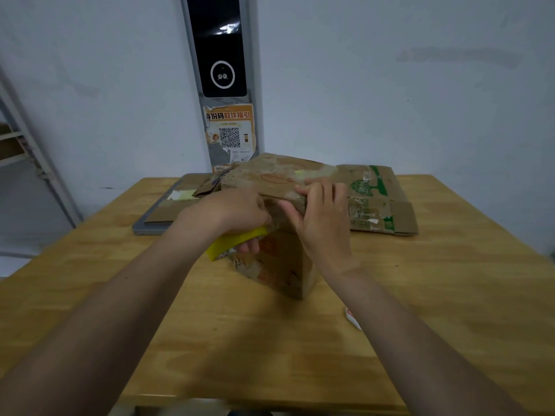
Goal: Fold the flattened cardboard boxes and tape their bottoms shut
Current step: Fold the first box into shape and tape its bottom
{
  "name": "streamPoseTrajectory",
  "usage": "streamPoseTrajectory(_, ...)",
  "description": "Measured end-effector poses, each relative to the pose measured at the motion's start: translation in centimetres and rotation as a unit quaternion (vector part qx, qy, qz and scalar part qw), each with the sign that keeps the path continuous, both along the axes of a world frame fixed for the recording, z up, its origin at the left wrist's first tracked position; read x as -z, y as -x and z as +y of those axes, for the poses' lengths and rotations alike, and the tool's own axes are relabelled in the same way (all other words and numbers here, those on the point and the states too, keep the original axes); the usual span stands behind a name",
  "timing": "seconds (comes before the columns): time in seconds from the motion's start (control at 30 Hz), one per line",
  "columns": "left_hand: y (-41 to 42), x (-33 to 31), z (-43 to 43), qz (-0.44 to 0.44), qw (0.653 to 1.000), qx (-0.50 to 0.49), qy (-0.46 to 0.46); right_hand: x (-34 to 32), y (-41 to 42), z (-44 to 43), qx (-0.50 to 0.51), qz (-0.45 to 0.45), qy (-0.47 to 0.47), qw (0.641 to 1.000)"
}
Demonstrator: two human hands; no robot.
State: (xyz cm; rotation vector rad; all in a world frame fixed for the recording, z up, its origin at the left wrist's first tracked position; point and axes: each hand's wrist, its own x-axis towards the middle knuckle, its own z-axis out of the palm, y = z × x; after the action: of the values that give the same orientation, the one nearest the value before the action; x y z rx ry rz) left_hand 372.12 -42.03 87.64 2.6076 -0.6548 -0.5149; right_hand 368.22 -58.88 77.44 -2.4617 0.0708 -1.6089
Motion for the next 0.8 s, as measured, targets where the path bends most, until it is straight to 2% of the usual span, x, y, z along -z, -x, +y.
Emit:
streamPoseTrajectory(0.13,-0.2,1.9,0.4,0.014,0.994,-0.015,0.104,0.3,0.1,-0.4,-0.013,0.002,0.01,1.0)
streamPoseTrajectory(0.2,-0.1,2.5,0.6,0.003,0.993,-0.013,0.118,0.2,0.1,-0.4,-0.019,0.005,0.009,1.0)
streamPoseTrajectory(0.43,-0.5,1.9,0.7,-0.03,0.999,-0.003,0.019,0.1,0.2,-0.2,-0.017,0.013,0.007,1.0)
streamPoseTrajectory(0.57,-0.6,1.2,0.8,0.012,0.999,-0.01,0.038,0.0,0.2,-0.4,-0.018,0.024,0.008,1.0)
streamPoseTrajectory(0.7,-0.2,1.6,1.7,0.104,0.981,-0.005,0.164,0.0,0.5,-0.7,-0.033,0.03,-0.011,0.999)
streamPoseTrajectory(0.73,0.0,1.8,1.9,0.098,0.98,-0.004,0.173,-0.1,0.6,-0.7,-0.038,0.032,-0.014,0.999)
streamPoseTrajectory(0.8,0.3,2.2,1.7,0.021,0.99,-0.008,0.138,-0.3,0.6,-0.6,-0.042,0.038,-0.007,0.998)
